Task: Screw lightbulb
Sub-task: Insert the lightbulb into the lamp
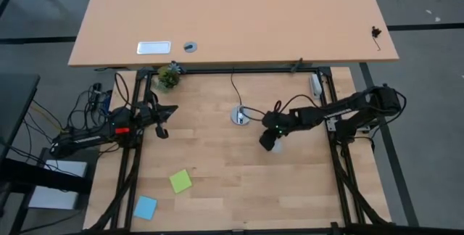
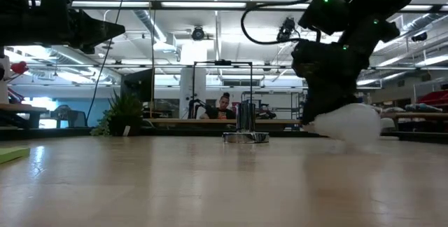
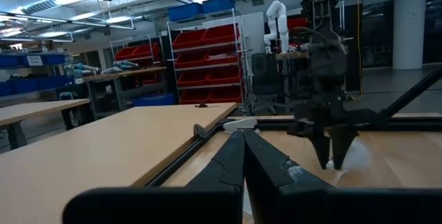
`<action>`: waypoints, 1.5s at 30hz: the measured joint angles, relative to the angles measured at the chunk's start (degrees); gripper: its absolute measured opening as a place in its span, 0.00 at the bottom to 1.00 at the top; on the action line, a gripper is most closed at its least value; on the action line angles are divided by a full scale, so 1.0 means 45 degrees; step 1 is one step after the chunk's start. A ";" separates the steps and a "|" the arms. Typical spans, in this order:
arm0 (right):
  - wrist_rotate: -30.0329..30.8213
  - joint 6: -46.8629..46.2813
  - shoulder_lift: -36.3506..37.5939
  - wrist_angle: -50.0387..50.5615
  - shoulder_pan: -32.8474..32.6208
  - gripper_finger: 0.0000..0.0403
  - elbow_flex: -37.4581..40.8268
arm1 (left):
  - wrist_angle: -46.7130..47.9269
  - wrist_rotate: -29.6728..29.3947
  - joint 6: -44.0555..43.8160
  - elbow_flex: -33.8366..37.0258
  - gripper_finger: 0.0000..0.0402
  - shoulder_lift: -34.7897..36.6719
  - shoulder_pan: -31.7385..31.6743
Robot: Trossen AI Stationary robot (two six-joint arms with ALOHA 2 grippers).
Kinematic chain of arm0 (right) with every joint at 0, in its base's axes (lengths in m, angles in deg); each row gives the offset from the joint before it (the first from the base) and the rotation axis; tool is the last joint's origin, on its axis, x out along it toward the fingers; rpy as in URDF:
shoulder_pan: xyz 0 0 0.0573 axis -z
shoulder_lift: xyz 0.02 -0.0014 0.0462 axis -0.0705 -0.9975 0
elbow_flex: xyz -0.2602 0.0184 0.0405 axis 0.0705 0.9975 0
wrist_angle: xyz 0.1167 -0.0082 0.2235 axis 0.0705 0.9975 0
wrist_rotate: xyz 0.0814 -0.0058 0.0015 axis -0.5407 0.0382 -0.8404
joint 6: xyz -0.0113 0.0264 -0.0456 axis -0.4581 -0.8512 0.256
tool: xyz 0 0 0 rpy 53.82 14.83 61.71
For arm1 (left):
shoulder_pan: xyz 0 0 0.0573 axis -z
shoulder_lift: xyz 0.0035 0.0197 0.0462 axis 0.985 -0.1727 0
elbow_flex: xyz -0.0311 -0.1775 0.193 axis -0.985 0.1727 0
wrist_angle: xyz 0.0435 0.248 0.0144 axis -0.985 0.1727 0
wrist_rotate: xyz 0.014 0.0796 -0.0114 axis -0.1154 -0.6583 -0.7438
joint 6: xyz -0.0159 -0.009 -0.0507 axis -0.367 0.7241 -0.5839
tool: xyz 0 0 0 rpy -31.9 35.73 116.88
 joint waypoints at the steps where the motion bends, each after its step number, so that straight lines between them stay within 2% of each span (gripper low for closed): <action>1: 0.0129 0.0151 -0.0008 -0.0297 0.0103 0.31 0.0000 | 0.0000 0.0005 0.0000 -0.0004 0.03 0.0001 0.0000; 10: 0.1141 0.1541 -0.0071 -0.3091 0.1035 0.31 -0.0005 | 0.0000 0.0000 0.0000 -0.0004 0.03 0.0001 -0.0003; 23: 0.1170 0.1033 -0.0508 -0.1799 0.2491 0.31 -0.0010 | -0.0061 0.0005 -0.0003 -0.0003 0.03 -0.0004 -0.0003; 33: 0.0594 0.1037 -0.2497 -0.3676 0.2752 0.32 -0.0060 | -0.1355 0.0010 -0.1683 -0.0001 0.03 0.0001 0.0000; 41: 0.1013 0.1851 -0.1867 -0.3447 0.2840 0.39 -0.0005 | -0.1312 0.0010 -0.1758 -0.0002 0.03 -0.0054 -0.0005; 45: 0.1253 0.2253 -0.1778 -0.3523 0.3065 0.37 0.0000 | -0.0831 0.0010 -0.1705 -0.0001 0.03 -0.0162 -0.0001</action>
